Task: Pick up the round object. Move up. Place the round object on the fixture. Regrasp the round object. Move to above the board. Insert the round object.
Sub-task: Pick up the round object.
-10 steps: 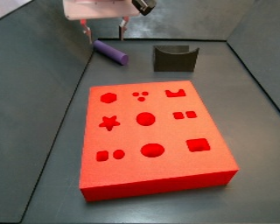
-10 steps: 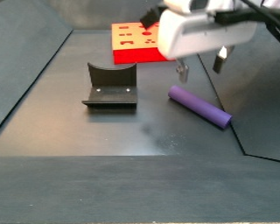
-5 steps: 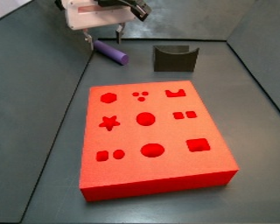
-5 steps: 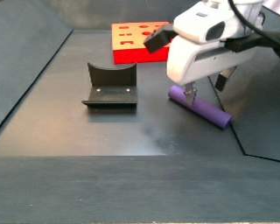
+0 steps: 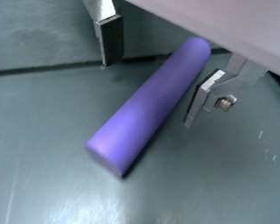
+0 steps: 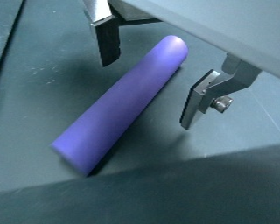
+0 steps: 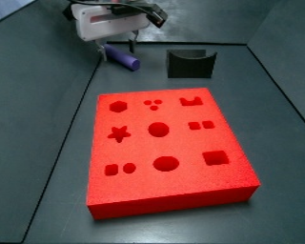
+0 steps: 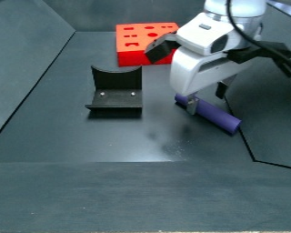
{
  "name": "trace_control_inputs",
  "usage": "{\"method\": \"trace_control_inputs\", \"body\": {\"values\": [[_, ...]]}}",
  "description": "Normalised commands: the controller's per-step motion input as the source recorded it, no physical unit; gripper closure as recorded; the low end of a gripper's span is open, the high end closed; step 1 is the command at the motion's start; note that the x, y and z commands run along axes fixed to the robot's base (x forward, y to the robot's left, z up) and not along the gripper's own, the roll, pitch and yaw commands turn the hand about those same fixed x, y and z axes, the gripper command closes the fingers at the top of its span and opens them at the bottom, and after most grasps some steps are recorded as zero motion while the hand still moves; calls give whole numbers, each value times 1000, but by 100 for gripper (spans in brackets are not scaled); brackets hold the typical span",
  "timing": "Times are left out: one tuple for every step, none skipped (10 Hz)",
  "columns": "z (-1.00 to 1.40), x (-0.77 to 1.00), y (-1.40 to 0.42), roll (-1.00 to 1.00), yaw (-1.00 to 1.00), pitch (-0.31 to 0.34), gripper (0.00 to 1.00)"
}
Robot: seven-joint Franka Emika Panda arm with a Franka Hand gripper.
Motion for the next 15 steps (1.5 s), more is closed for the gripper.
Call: {"method": "trace_control_inputs", "body": {"values": [[-426,394,-249,-256,69,-181,0],[-420,440,-189,-293,37,-154,0],[-497,400,-114,-271,17,-154,0],[-437,131,0,-233,6,-116,0],[-371,43,0,-203,14,-84,0],[-317,0,0,-170,0,-79,0],[-54,-31,0,-9,0,-23,0],[0,0,0,0,0,-6,0],[0,0,0,0,0,0,0],[0,0,0,0,0,0,100],[0,0,0,0,0,0,100],[0,0,0,0,0,0,100],[0,0,0,0,0,0,100],[0,0,0,0,0,0,100],[0,0,0,0,0,0,100]]}}
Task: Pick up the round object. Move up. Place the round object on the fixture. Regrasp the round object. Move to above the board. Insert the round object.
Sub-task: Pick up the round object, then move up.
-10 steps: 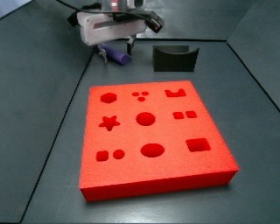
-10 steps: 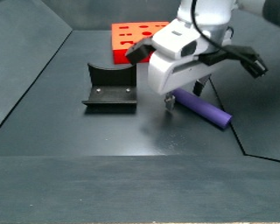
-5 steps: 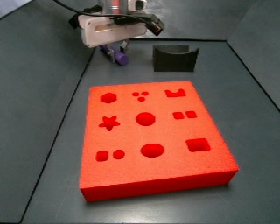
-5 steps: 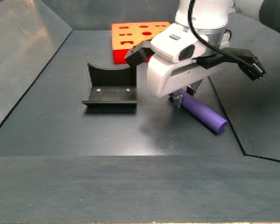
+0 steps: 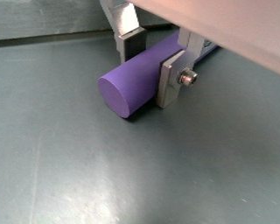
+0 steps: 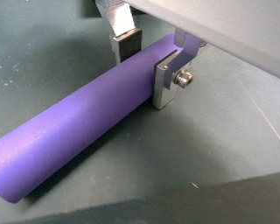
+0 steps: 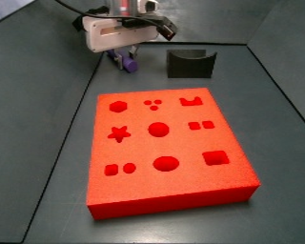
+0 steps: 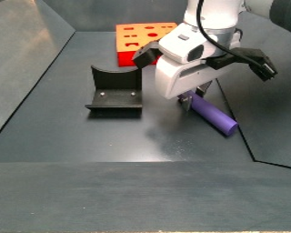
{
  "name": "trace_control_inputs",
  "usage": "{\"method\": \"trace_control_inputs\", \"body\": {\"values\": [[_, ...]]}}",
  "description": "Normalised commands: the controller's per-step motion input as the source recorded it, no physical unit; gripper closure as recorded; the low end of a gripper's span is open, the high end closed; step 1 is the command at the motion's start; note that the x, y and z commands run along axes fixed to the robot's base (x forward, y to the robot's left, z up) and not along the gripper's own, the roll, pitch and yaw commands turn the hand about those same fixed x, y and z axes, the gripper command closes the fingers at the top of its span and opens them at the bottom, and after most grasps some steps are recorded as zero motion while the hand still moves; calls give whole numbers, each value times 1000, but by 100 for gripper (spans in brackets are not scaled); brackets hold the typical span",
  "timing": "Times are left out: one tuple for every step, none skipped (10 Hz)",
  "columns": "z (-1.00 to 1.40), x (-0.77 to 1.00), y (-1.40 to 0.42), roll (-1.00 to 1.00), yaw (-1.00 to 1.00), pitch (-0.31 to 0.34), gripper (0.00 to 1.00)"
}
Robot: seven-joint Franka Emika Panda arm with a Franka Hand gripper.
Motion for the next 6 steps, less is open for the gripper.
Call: {"method": "trace_control_inputs", "body": {"values": [[0,0,0,0,0,0,100],[0,0,0,0,0,0,100],[0,0,0,0,0,0,100],[0,0,0,0,0,0,100],[0,0,0,0,0,0,100],[833,0,0,0,0,0,100]]}}
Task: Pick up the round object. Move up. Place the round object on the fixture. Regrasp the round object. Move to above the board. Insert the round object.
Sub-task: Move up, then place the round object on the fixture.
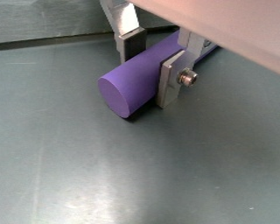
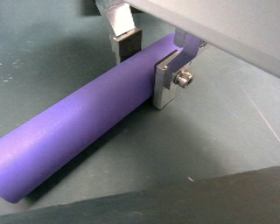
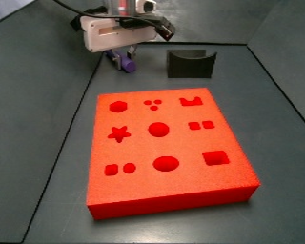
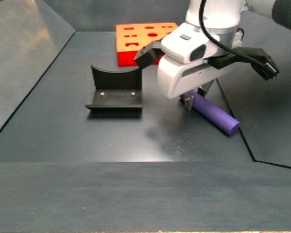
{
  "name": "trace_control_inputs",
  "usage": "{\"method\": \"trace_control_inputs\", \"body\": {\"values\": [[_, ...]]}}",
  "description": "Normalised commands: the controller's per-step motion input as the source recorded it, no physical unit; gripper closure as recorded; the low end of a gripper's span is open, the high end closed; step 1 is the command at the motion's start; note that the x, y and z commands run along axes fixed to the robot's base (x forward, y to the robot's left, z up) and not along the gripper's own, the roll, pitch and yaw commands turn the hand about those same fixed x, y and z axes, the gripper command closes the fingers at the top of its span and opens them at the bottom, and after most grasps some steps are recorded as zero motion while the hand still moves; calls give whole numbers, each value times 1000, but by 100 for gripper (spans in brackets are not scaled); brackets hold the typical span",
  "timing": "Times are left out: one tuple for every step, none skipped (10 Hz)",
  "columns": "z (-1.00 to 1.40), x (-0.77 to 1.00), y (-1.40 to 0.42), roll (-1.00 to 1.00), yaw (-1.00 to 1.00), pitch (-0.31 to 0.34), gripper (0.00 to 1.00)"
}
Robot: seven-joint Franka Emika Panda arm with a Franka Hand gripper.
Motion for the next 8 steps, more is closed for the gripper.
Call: {"method": "trace_control_inputs", "body": {"values": [[831,-5,-60,-8,-27,4,100],[740,-39,-55,4,-30,28,100],[630,-35,-28,27,-27,38,100],[508,-23,-8,48,-25,56,100],[383,-15,-2,62,-23,81,100],[221,-11,2,87,-18,98,100],[1000,0,0,0,0,0,100],[1000,3,0,12,4,-6,100]]}}
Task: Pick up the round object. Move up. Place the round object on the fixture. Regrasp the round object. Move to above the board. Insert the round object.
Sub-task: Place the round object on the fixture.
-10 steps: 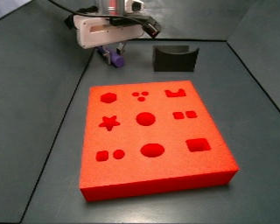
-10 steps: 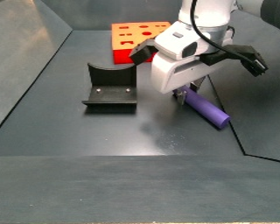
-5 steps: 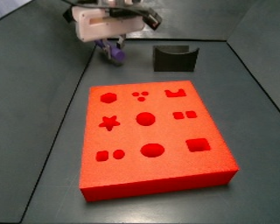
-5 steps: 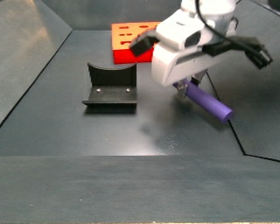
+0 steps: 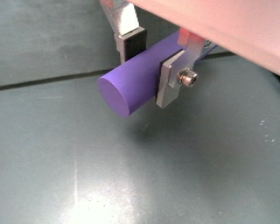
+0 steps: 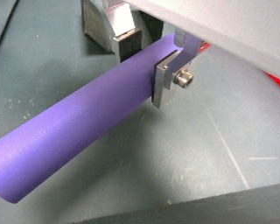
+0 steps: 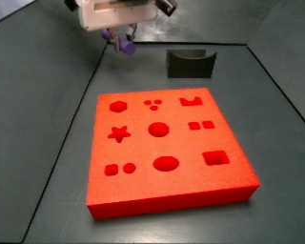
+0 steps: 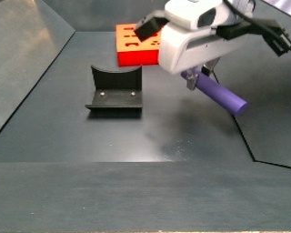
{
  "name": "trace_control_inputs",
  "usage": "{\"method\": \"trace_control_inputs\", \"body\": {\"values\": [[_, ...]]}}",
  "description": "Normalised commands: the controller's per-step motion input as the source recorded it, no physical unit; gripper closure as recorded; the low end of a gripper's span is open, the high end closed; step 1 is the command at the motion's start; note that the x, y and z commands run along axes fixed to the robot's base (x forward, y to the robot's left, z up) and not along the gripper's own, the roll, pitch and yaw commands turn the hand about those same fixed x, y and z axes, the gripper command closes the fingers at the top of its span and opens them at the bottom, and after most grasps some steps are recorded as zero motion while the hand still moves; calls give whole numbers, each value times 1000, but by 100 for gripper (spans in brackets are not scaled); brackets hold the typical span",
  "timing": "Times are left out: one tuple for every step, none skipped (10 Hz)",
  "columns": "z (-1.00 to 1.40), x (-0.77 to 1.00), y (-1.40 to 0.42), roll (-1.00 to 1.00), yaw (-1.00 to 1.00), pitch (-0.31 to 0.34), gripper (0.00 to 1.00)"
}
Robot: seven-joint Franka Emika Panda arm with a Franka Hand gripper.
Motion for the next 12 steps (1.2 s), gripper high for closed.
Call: {"method": "trace_control_inputs", "body": {"values": [[1000,-13,3,35,0,23,100],[1000,-17,3,45,-4,39,100],[1000,-18,7,68,-9,66,100],[1000,-19,7,85,-10,82,100],[1000,-23,5,107,0,90,100],[1000,-25,5,117,6,94,100],[1000,-28,3,138,20,99,100],[1000,-30,1,138,26,101,100],[974,-30,5,127,25,96,100],[823,-23,5,107,23,89,100],[696,-17,10,100,21,90,100],[612,-12,9,95,23,92,100]]}}
